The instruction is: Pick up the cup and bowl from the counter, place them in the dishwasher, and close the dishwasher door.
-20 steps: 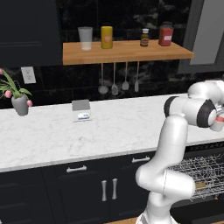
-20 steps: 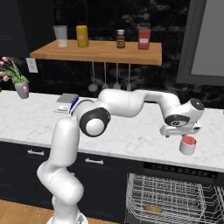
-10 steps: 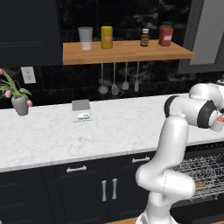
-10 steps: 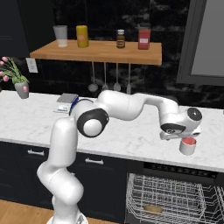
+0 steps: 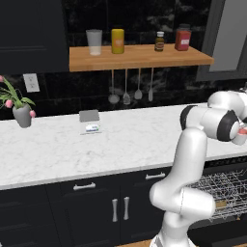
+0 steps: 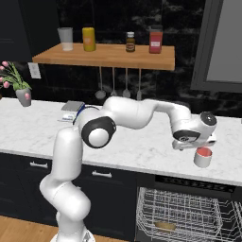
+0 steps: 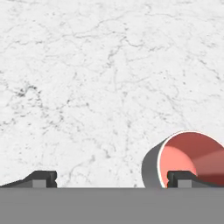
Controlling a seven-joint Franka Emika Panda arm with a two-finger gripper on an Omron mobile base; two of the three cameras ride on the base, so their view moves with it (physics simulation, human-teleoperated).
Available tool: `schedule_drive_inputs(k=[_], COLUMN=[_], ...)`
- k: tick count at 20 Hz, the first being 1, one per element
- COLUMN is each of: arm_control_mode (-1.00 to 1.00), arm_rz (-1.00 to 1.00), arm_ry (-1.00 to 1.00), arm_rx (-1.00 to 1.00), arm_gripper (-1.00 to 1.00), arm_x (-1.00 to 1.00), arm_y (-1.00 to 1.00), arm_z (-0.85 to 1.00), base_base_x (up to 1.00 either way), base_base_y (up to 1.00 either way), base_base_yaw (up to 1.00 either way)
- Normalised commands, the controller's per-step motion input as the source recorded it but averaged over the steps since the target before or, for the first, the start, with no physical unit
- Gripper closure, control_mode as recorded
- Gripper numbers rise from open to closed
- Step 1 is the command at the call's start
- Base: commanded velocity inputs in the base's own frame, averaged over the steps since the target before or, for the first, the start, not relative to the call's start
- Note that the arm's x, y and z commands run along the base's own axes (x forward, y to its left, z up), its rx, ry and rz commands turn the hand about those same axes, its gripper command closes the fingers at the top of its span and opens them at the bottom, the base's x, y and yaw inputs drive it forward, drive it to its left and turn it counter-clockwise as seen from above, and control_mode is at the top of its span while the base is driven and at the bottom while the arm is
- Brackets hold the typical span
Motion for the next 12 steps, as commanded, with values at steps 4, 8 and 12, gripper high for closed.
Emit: schedule_drive_inputs(k=[4, 8, 12], arm_control_mode=[-1.00, -1.00, -1.00], arm_rz=[-0.01, -0.10, -0.16], arm_ry=[0.00, 0.18, 0.33], arm_rx=[0.01, -0.02, -0.06], arm_gripper=[-1.00, -1.00, -1.00], arm_x=[0.13, 0.44, 0.53], arm_y=[-0.08, -0.10, -0.18], arm_z=[0.30, 0.01, 0.04], base_base_x=[0.00, 0.00, 0.00], base_base_y=[0.00, 0.00, 0.00], base_base_yaw=[0.00, 0.00, 0.00])
